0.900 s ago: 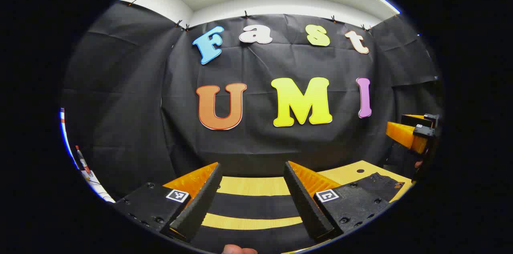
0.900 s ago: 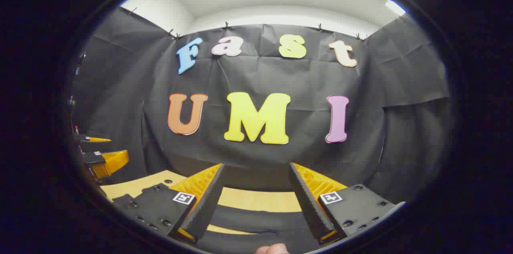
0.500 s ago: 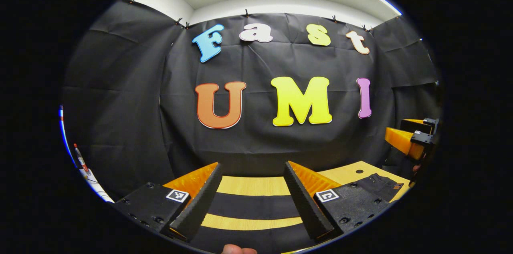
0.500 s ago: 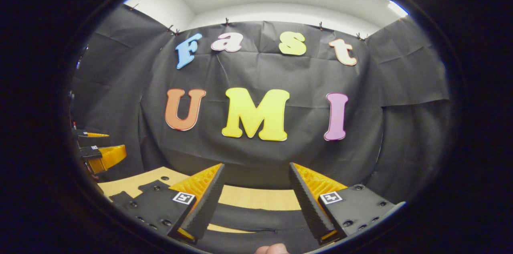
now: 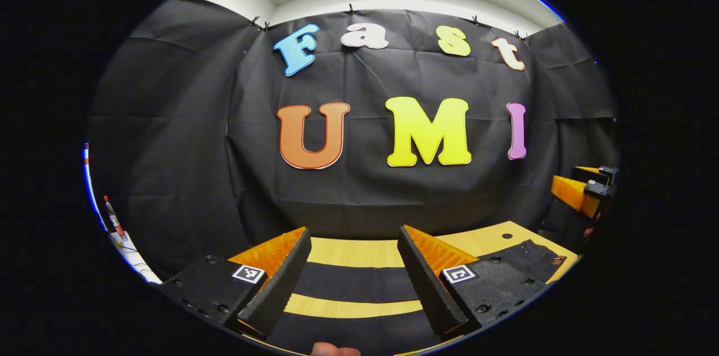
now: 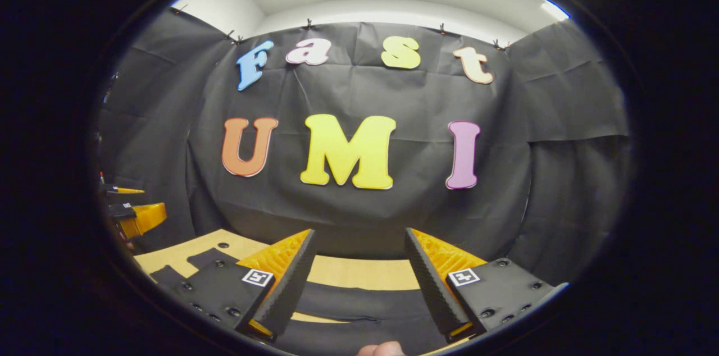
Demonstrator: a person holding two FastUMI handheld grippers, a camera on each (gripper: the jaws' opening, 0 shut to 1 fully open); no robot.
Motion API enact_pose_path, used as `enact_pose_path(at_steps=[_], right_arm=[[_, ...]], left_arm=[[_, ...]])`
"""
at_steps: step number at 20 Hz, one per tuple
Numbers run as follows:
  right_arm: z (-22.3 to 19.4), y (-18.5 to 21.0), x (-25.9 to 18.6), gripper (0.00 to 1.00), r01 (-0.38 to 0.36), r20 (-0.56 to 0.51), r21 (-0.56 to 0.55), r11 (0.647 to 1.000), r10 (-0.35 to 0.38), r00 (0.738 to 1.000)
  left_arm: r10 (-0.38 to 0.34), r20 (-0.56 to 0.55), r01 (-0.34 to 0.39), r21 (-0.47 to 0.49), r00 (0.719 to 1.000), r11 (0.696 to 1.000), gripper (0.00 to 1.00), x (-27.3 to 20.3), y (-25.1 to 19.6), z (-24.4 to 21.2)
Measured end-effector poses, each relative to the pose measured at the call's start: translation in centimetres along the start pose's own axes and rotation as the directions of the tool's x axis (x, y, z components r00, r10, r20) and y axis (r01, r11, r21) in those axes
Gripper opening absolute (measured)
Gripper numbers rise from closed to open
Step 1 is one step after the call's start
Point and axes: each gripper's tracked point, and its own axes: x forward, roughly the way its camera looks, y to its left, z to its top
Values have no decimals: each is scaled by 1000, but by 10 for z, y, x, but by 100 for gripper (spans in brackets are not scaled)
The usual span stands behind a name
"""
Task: Grasp the waist and the cuffs of the jeans and fold them to make the two legs overlap; first hold the waist and fold one-third of the jeans toward the cuffs, then hold the cuffs and fold the remaining one-third in the same direction to finish folding.
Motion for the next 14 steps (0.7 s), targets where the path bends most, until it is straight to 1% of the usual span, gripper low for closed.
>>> enact_pose_path(at_steps=[2, 5, 6, 7, 9, 11, 12, 13, 14], right_arm=[[-6, -18, 3, 95, 22, -19, 6, 1000, -22, 1000], [-23, -59, 8, 96, 71, -84, 46, 996, -67, 994], [-33, -79, 9, 97, 99, -117, 63, 993, -92, 989], [-42, -100, 9, 95, 132, -150, 85, 988, -118, 982], [-65, -143, 6, 96, 197, -230, 133, 971, -163, 959], [-94, -182, -5, 97, 261, -313, 173, 950, -198, 929], [-109, -202, -9, 97, 292, -355, 200, 935, -208, 911], [-126, -220, -15, 96, 330, -402, 239, 913, -217, 890], [-143, -235, -21, 100, 366, -447, 284, 886, -215, 868]], left_arm=[[15, -15, -15, -8, 1000, 1000, 99, 4, 9, -4], [54, -104, -60, -58, 993, 997, 99, 6, 28, -30], [70, -129, -81, -76, 989, 994, 99, 3, 37, -38], [90, -165, -107, -99, 982, 989, 99, 0, 47, -47], [120, -238, -158, -148, 964, 976, 99, -5, 69, -73], [128, -329, -209, -225, 936, 952, 99, -18, 82, -105], [119, -384, -235, -272, 916, 933, 98, -24, 87, -120], [107, -438, -269, -327, 893, 906, 99, -36, 90, -140], [95, -490, -312, -383, 867, 870, 99, -49, 97, -158]])
